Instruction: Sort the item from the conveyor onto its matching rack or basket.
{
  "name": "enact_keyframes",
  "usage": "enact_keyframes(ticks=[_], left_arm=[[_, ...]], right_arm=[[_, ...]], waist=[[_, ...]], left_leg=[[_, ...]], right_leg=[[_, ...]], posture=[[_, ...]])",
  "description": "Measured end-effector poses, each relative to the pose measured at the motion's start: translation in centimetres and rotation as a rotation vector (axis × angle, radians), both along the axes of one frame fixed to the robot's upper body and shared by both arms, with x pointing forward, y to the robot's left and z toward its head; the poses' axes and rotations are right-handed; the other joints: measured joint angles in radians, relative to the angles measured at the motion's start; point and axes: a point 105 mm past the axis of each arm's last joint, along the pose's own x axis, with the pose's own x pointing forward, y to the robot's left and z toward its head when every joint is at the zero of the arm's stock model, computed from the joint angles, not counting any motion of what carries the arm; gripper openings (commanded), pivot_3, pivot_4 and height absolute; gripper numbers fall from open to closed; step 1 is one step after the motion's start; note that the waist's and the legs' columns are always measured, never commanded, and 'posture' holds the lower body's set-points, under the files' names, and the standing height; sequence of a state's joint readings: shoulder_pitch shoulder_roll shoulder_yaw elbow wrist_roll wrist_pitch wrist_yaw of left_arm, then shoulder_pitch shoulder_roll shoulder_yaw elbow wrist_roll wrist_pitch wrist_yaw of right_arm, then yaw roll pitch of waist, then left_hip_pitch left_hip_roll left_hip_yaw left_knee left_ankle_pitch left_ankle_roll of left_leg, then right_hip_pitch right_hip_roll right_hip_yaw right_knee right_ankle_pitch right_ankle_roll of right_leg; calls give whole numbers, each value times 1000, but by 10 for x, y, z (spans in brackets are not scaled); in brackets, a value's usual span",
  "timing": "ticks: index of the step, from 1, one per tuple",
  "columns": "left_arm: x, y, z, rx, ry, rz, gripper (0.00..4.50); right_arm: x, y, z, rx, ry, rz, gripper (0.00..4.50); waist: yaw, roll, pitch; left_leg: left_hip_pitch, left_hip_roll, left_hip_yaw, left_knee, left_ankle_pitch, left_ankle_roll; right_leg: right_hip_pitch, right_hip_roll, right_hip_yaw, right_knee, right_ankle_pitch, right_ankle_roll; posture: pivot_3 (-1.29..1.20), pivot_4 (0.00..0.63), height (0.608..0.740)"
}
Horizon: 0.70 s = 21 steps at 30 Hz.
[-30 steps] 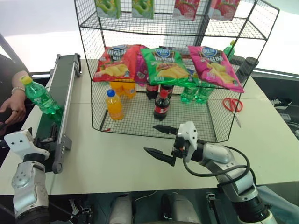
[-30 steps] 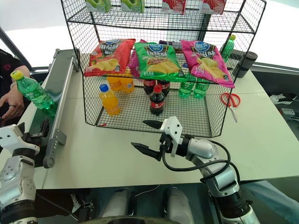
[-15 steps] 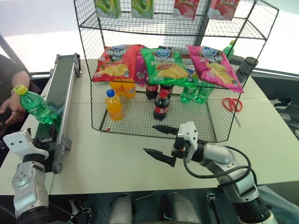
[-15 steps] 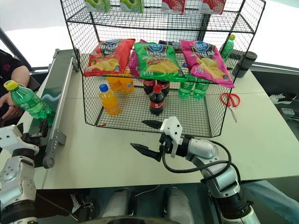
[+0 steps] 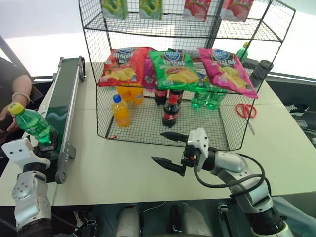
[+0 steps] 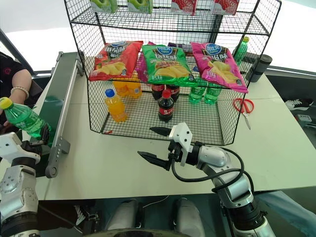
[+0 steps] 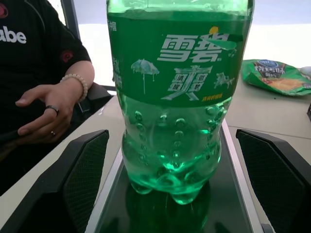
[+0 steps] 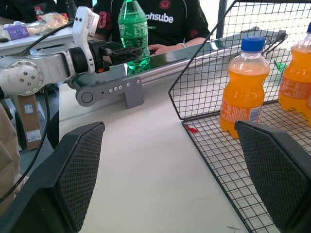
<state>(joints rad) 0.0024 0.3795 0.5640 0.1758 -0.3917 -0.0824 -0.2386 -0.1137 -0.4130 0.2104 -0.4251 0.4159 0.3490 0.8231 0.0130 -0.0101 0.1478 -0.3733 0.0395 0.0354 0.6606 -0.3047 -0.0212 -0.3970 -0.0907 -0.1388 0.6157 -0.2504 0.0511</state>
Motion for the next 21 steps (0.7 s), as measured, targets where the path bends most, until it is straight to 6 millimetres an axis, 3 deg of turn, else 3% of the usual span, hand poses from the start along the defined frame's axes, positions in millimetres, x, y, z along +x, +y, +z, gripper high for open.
enact_keyframes(ticks=[5,9,16,18,21], left_arm=[[0,1,1,10,-2,9,4500],[-2,1,1,11,-2,15,2814],[-6,-5,7,21,-22,-27,2762],[-3,-12,18,24,-48,-74,2762],[5,-32,50,82,-92,-225,2762]], right_arm=[[-2,-1,-3,0,12,0,4462],[-3,-2,-6,-1,25,-3,4500],[-2,-3,-4,-5,16,-9,4500],[1,-6,-1,-12,-2,-24,4500],[8,-18,2,-37,-28,-75,4500]], waist=[[0,0,0],[0,0,0],[1,-1,2],[1,-3,4],[2,-6,5]], left_leg=[[0,0,0,0,0,0],[0,0,0,0,0,0],[-1,0,0,0,0,0],[-1,0,0,0,0,0],[-2,0,0,0,0,0]], right_leg=[[0,0,0,0,0,0],[0,0,0,0,0,0],[-1,-1,0,0,0,0],[-1,-1,0,0,0,0],[-1,-1,-1,-1,0,0]], posture=[[0,150,735],[0,150,735],[0,150,735],[0,150,735],[0,150,735]])
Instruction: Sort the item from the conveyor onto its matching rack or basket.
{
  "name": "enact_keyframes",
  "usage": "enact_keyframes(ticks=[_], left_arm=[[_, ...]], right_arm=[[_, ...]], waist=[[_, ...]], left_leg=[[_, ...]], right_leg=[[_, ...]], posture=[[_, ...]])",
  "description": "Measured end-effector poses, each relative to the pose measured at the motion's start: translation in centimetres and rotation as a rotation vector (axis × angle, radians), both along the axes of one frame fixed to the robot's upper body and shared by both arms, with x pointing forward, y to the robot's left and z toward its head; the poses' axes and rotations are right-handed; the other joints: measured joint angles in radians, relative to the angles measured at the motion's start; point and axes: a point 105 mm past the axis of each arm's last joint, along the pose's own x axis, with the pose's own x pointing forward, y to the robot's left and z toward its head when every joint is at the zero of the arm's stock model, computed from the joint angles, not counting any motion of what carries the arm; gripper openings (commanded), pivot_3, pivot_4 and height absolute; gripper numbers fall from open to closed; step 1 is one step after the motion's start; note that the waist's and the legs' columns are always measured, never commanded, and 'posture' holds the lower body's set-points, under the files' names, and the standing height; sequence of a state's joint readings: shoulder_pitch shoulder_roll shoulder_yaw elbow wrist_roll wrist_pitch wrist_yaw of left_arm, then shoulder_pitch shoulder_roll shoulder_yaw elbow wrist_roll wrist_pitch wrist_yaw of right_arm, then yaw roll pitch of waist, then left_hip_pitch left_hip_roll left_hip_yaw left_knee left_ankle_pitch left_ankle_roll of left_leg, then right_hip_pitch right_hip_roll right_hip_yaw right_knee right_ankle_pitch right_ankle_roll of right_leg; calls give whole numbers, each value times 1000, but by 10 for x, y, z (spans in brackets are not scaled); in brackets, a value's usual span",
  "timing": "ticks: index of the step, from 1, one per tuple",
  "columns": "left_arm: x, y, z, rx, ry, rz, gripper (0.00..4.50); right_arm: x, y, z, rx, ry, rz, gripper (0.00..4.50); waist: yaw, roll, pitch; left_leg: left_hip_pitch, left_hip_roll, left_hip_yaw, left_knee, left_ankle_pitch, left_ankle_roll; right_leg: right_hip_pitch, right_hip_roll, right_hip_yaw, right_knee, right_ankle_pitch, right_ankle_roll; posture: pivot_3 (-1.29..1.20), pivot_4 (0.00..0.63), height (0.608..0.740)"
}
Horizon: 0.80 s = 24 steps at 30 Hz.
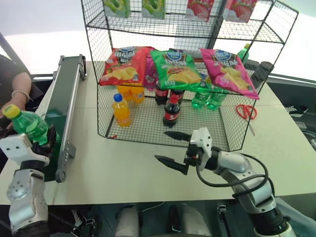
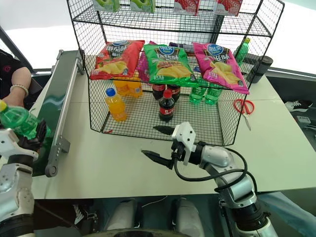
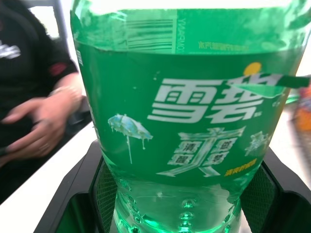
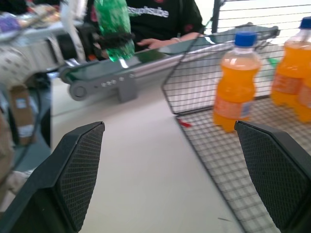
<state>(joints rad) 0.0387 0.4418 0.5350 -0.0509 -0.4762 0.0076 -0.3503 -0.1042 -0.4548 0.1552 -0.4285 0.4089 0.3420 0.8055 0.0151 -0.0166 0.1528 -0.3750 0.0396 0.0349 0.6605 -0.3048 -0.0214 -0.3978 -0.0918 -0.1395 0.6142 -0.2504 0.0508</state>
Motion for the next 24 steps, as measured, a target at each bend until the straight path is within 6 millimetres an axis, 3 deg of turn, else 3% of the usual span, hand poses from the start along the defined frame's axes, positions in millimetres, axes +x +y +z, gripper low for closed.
enact_keyframes(ticks=[3,4,7,12,17,24], left_arm=[[6,-43,27,52,-38,-228,2762],[8,-67,29,72,-16,-355,2762],[7,-119,16,95,72,-628,2762],[-1,-187,-10,81,176,-989,2762],[7,-227,-13,167,153,-1194,2762],[4,-267,-20,248,132,-1414,2762]], right_arm=[[1,-3,6,13,-2,-16,4500],[0,-1,9,27,-1,-3,4500],[-3,2,17,39,-14,17,4500],[-2,4,20,52,-11,11,4500],[0,5,22,65,-7,-2,4500],[1,9,22,88,16,-30,4500]], waist=[[-1,2,1],[-1,2,1],[-2,6,3],[-2,6,4],[-1,6,4],[-1,6,4]], left_leg=[[0,-2,1,0,0,0],[0,-2,1,0,0,0],[1,-3,1,-1,0,0],[1,-1,1,-3,0,0],[1,-1,1,-3,0,0],[1,-4,1,-4,0,0]], right_leg=[[1,-2,0,0,0,0],[1,-3,0,0,0,0],[0,-2,0,0,0,0],[-1,4,1,0,0,0],[0,5,1,0,0,0],[-1,5,1,0,0,0]], posture=[[0,150,735],[0,150,735],[0,150,735],[0,150,735],[0,150,735],[0,150,735]])
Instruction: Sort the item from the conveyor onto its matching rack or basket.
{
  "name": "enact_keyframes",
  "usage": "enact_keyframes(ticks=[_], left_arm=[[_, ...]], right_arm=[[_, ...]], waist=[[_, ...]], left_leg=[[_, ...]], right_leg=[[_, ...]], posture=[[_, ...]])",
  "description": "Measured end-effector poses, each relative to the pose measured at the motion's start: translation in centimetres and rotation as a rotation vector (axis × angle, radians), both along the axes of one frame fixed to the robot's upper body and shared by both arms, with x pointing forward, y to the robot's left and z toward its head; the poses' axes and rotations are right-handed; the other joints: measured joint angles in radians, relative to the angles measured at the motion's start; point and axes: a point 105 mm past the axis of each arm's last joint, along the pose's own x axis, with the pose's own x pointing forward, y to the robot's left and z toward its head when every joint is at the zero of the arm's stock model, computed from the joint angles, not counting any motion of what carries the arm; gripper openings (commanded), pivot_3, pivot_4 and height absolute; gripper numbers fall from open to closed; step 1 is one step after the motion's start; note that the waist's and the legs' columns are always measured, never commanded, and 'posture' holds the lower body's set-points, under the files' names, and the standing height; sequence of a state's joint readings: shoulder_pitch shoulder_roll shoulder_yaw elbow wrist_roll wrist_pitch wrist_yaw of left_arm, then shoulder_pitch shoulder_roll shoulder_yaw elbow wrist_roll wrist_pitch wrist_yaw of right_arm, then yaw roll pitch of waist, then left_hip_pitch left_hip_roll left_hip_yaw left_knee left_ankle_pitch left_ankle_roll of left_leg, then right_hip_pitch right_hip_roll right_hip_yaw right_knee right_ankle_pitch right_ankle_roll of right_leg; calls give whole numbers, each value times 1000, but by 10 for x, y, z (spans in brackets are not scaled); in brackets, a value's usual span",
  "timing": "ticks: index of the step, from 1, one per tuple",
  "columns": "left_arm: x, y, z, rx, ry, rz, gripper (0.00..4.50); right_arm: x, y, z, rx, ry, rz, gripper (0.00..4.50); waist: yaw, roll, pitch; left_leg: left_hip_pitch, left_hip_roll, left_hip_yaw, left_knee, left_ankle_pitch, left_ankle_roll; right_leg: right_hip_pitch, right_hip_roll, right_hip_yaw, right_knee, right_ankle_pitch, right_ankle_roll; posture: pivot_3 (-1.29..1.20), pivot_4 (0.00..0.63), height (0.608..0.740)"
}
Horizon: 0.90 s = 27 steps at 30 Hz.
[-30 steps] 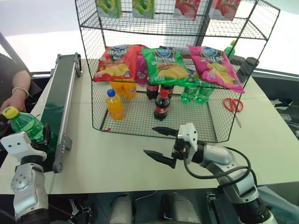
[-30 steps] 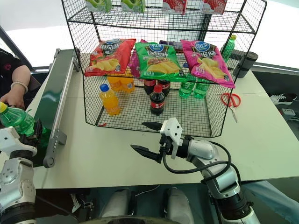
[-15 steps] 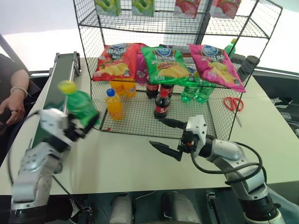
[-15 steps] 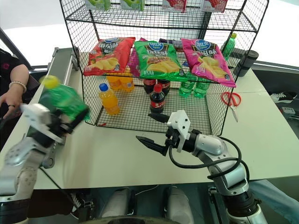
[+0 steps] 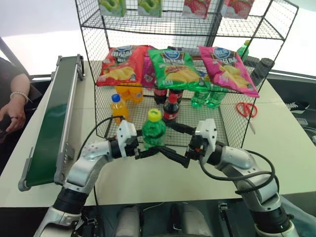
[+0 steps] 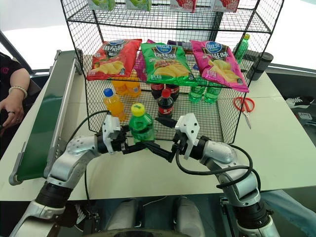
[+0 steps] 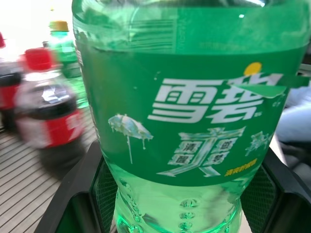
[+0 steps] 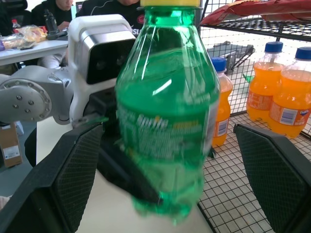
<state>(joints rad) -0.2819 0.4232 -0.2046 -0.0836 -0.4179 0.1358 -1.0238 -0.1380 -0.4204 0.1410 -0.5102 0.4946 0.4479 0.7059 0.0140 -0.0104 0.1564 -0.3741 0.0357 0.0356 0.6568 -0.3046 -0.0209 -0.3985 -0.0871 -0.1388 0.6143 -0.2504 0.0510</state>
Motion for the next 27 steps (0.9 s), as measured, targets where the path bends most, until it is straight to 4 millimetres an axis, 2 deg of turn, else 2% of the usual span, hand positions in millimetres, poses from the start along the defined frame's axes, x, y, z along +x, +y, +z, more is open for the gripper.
enact_keyframes(ticks=[8,10,12,13,16,18,20,24,27], left_arm=[[1,-12,5,8,-52,-75,2762],[2,-13,6,9,-60,-82,2762],[2,-14,7,11,-66,-84,2762],[2,-14,7,11,-66,-84,2762],[2,-14,7,13,-66,-85,2762],[2,-14,7,14,-62,-87,3766],[2,-13,6,20,-56,-85,4418],[5,-2,-3,48,-13,-28,4418],[11,19,-15,53,35,82,4418]], right_arm=[[-1,1,-3,4,26,-17,4500],[-1,1,-2,11,31,-12,3967],[-1,1,-2,16,33,-14,3162],[-1,1,-2,16,33,-14,2997],[-1,1,-2,17,33,-14,2991],[-1,1,-2,17,34,-15,2991],[0,1,-3,21,39,-18,2991],[9,-5,-6,14,22,-90,2991],[21,-26,-12,-3,9,-230,2991]], waist=[[0,0,0],[0,0,0],[-1,0,0],[-1,0,0],[0,0,0],[0,0,0],[0,0,0],[-2,0,0],[0,0,0]], left_leg=[[0,0,0,0,0,0],[0,0,0,0,0,0],[0,0,-1,0,0,0],[0,0,-1,0,0,0],[0,0,-1,0,0,0],[0,0,-1,0,0,0],[1,0,-1,0,0,0],[1,0,-1,0,0,0],[1,1,-1,0,0,0]], right_leg=[[1,0,0,0,0,0],[1,0,0,0,0,0],[1,0,0,0,0,0],[1,0,0,0,0,0],[1,0,0,0,0,0],[1,0,0,0,0,0],[1,0,0,0,0,0],[1,0,0,1,0,0],[1,0,0,1,0,0]], posture=[[0,150,735],[0,150,735],[0,150,735],[0,150,735],[0,150,735],[0,150,735],[0,150,735],[0,150,735],[0,150,735]])
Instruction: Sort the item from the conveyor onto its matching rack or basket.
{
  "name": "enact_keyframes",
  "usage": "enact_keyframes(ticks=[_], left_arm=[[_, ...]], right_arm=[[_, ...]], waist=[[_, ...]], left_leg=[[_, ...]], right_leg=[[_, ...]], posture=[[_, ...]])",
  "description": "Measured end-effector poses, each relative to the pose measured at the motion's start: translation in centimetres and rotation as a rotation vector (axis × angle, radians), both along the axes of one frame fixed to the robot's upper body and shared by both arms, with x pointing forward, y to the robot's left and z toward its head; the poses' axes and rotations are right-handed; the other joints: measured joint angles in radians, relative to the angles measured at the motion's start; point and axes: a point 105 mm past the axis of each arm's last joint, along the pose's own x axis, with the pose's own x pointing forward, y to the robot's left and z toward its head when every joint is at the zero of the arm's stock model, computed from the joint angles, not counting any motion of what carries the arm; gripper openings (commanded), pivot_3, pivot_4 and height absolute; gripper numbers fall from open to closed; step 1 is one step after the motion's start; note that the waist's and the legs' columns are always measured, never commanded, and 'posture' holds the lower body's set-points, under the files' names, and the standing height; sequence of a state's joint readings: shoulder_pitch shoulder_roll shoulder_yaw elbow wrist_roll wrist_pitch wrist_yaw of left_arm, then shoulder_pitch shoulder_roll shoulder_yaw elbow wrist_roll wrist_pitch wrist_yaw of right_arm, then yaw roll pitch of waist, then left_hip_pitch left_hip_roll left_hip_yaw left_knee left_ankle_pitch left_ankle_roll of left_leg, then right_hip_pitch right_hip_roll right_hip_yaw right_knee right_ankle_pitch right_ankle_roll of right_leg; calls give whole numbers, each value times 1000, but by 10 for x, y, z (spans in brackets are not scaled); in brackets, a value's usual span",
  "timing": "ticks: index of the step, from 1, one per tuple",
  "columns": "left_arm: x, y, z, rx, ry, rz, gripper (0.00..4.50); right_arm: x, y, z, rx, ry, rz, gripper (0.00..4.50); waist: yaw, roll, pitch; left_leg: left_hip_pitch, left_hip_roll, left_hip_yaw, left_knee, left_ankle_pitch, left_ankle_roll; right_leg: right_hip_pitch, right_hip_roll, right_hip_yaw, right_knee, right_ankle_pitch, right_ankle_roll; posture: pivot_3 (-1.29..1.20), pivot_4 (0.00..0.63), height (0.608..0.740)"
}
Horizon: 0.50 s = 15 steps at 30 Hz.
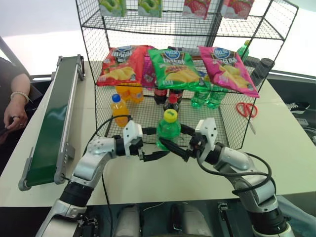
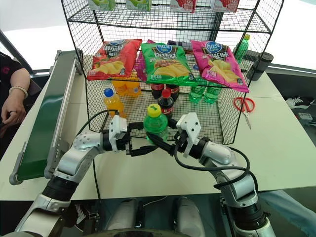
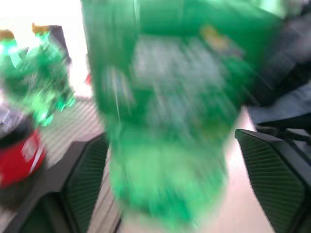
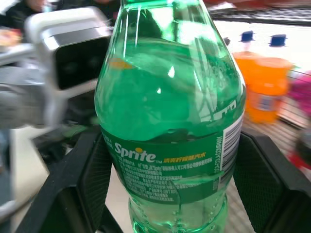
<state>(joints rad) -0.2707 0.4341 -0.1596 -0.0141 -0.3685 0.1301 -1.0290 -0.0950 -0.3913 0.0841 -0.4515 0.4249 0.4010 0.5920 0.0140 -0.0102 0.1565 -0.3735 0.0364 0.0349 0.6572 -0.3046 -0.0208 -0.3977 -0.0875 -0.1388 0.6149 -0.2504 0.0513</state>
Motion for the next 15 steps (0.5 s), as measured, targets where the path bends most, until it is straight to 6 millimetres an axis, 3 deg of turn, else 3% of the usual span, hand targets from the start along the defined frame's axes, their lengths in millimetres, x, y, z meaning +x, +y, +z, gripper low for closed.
enact_keyframes(ticks=[3,6,11,15], left_arm=[[3,21,-7,1,20,106,4418],[4,29,-9,-8,22,162,4418],[-2,25,3,-61,-3,163,4418],[-7,19,8,-78,-14,139,4418]], right_arm=[[11,-30,-8,-21,-7,-170,2991],[18,-60,-23,-43,0,-346,2991],[26,-101,-45,-51,27,-585,2991],[41,-115,-51,11,36,-698,2991]], waist=[[2,0,0],[1,0,0],[-2,2,0],[-6,5,0]], left_leg=[[0,0,0,0,0,0],[0,0,0,0,0,0],[0,0,1,0,0,0],[2,1,1,0,0,0]], right_leg=[[0,-1,0,0,0,0],[0,-2,0,0,0,0],[0,-1,1,1,0,0],[0,0,2,2,0,0]], posture=[[0,150,735],[0,150,735],[0,150,735],[0,150,735]])
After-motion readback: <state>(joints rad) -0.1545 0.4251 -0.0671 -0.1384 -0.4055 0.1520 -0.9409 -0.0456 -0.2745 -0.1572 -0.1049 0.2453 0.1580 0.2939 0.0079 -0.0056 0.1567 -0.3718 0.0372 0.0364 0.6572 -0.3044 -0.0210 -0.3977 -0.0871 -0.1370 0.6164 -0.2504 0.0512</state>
